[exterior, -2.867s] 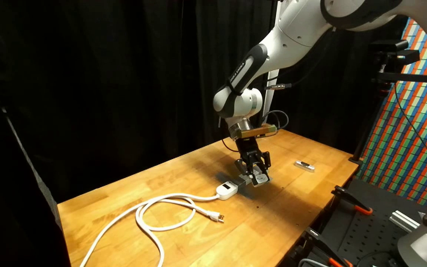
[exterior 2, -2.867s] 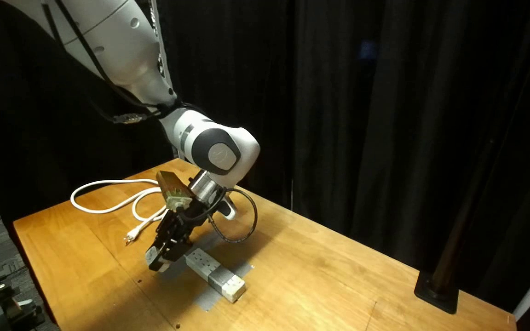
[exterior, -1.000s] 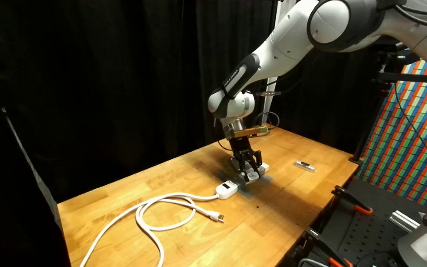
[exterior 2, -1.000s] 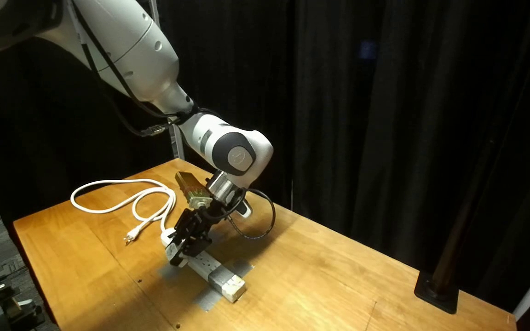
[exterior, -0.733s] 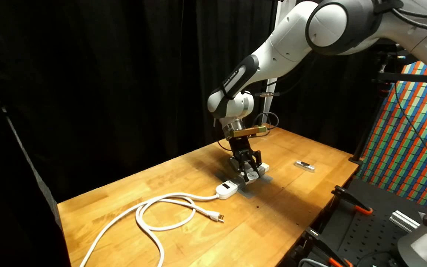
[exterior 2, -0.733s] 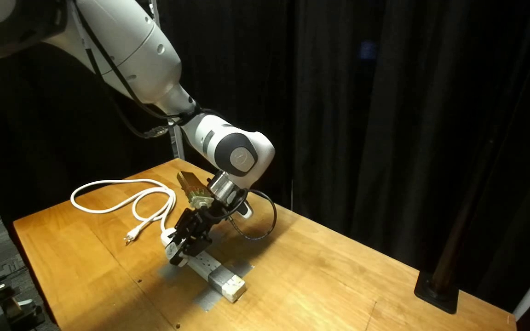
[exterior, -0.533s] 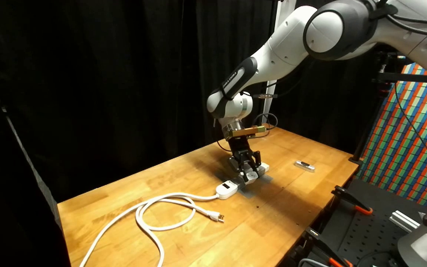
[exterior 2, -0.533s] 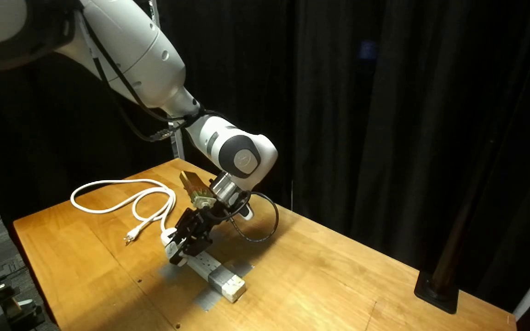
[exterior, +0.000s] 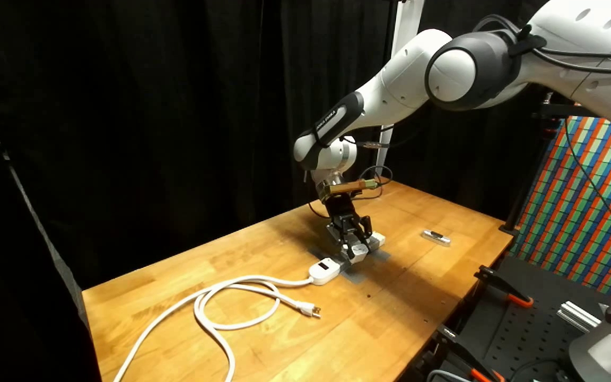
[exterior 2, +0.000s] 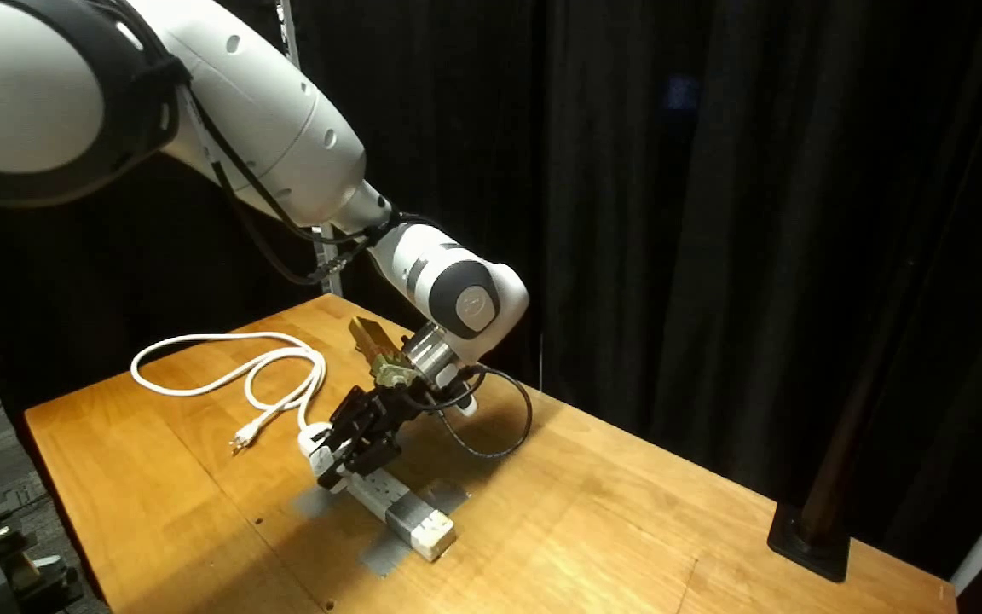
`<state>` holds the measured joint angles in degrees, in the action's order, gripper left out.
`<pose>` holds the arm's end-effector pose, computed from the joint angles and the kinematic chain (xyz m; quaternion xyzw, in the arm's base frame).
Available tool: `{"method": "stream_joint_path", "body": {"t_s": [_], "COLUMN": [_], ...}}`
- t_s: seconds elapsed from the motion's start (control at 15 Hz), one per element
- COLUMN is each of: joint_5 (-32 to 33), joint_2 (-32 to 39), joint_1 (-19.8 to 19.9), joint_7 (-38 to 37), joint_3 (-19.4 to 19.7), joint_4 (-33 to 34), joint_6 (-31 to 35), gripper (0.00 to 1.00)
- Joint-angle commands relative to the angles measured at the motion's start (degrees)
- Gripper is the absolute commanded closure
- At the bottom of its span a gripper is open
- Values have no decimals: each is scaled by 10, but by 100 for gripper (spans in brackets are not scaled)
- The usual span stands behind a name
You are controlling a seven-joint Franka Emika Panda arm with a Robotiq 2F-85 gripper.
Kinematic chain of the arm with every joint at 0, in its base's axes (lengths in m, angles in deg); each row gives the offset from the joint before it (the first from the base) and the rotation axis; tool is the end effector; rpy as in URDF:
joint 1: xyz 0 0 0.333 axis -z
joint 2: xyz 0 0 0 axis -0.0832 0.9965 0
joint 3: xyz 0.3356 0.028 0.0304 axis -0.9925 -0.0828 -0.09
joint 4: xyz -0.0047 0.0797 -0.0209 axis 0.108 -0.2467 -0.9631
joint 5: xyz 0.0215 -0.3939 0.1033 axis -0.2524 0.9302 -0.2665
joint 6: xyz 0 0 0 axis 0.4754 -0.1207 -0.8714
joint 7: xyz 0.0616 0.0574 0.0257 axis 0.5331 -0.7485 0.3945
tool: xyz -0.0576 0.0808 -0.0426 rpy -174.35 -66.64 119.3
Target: Plug in the charger head into the extension cord
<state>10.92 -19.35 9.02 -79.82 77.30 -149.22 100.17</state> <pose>0.6377 -0.0409 0.0360 -0.8634 0.1606 0.4741 0.0626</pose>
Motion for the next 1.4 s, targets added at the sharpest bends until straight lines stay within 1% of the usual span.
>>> {"method": "stream_joint_path", "body": {"t_s": [0.0,0.2,0.4,0.73,1.33], "joint_5": [-19,-26,-37,-41,-42], "joint_2": [52,72,82,79,90], "joint_1": [11,16,19,17,24], "joint_7": [-8,-9,-12,-19,-27], "joint_3": [-9,-10,-13,-15,-12], "joint_4": [100,131,149,156,167], "joint_6": [-27,-40,-22,-7,-7], "gripper": [77,77,77,77,77]}}
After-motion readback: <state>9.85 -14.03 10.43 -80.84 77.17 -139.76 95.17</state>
